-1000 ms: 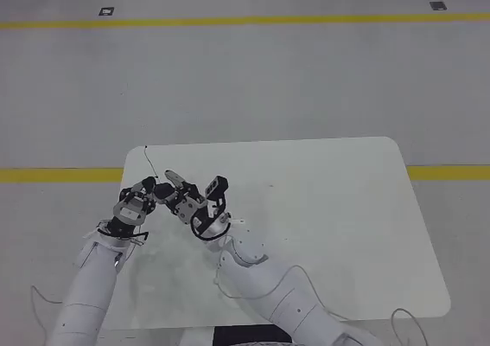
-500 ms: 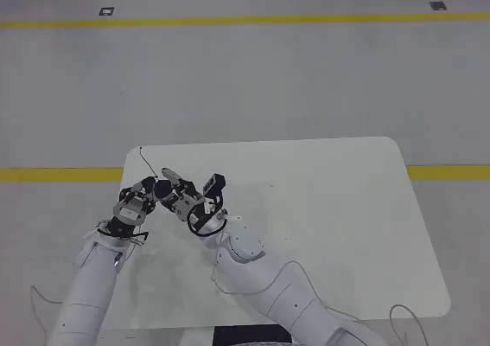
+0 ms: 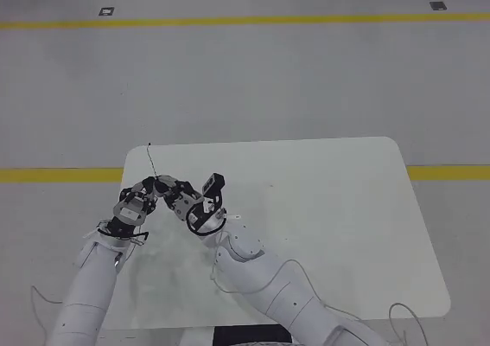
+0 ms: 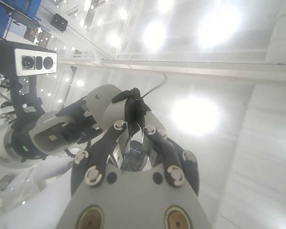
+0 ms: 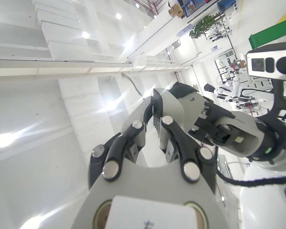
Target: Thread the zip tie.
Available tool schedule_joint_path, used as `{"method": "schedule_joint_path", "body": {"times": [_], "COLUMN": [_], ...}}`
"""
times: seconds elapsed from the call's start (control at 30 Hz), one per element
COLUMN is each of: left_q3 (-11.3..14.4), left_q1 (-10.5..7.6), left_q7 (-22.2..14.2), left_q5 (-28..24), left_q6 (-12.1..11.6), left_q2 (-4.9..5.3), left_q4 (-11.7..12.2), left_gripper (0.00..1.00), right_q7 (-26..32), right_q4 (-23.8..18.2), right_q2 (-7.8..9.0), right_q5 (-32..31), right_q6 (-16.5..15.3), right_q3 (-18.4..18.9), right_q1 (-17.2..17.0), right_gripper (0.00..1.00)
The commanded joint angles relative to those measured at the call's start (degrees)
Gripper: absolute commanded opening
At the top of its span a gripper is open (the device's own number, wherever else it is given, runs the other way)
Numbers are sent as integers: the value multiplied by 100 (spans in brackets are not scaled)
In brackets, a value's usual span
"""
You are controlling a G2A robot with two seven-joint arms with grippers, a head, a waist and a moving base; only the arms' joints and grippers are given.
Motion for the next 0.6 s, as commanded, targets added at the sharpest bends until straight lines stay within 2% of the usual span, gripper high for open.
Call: {"method": "schedule_joint_path", "body": {"times": [0.0,0.3,0.47,0.5,0.53,0.57], "left_q3": [0,0,0,0,0,0], "left_q1": [0,0,0,0,0,0], "left_q7": [0,0,0,0,0,0], "left_q5": [-1,-1,-1,-1,-1,-1], "left_q6": [0,0,0,0,0,0], "left_q2": [0,0,0,0,0,0], "left_q4": [0,0,0,0,0,0], "left_gripper": [0,0,0,0,0,0], "right_q7": [10,-33,-18,4,21,40], "right_q4": [39,46,-134,-167,-194,-217], "right_q2": [9,60,89,94,98,103], "right_q5": [-31,-259,-339,-347,-361,-365], "right_q6": [0,0,0,0,0,0], "right_q3": [9,226,335,329,318,300], "right_q1": [-17,-173,-281,-291,-297,-302], "right_gripper": [0,0,0,14,34,36]}}
